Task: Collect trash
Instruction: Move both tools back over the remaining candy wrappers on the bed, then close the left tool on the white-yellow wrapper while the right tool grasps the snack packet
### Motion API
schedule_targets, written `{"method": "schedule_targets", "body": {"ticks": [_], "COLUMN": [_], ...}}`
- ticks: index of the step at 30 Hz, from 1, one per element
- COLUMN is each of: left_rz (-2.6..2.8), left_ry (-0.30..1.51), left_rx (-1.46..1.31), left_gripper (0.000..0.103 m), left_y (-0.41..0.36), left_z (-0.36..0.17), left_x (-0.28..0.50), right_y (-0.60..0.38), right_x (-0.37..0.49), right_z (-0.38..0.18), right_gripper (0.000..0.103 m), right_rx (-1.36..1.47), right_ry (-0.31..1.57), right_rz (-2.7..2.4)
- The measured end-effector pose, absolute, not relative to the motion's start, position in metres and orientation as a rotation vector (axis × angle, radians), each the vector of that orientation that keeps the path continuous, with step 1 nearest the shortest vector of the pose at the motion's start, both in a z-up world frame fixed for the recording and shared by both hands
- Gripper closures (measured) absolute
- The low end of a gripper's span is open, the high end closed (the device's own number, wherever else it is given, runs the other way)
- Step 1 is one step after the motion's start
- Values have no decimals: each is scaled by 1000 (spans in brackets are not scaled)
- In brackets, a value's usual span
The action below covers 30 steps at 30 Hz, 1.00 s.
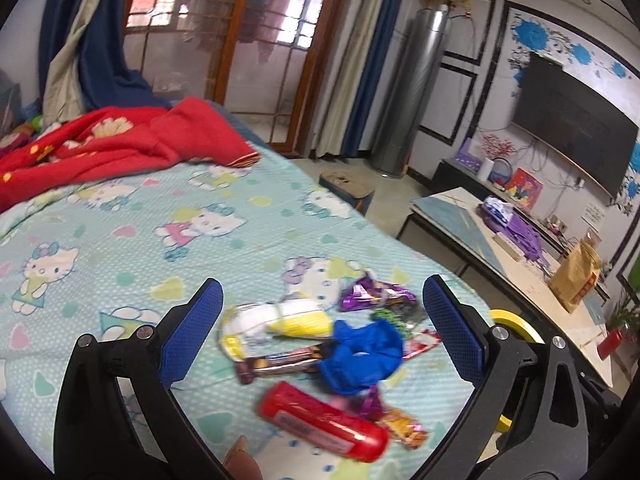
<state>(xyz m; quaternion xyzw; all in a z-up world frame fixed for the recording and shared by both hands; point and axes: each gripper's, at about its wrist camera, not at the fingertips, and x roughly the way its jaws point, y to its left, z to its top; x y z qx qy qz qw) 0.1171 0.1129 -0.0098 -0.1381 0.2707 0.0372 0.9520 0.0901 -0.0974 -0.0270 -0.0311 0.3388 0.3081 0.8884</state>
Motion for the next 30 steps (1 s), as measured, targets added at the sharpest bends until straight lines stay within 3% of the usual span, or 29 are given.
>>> {"method": "schedule_targets", "body": {"ticks": [15,30], "left_rz": [92,-12], "left_ry": [730,846], "left_rx": [-288,-252], "left_gripper": [11,11], "left_y": [158,154], "left_z": [-58,-86], "left_x": [139,177], "right_y": [-59,-38], "right_x": [113,131], "right_z": [-60,-88], "right_gripper": [42,53], "right_rx": [-140,-178], "right_ry": [805,874], "right_rz": [703,741]}}
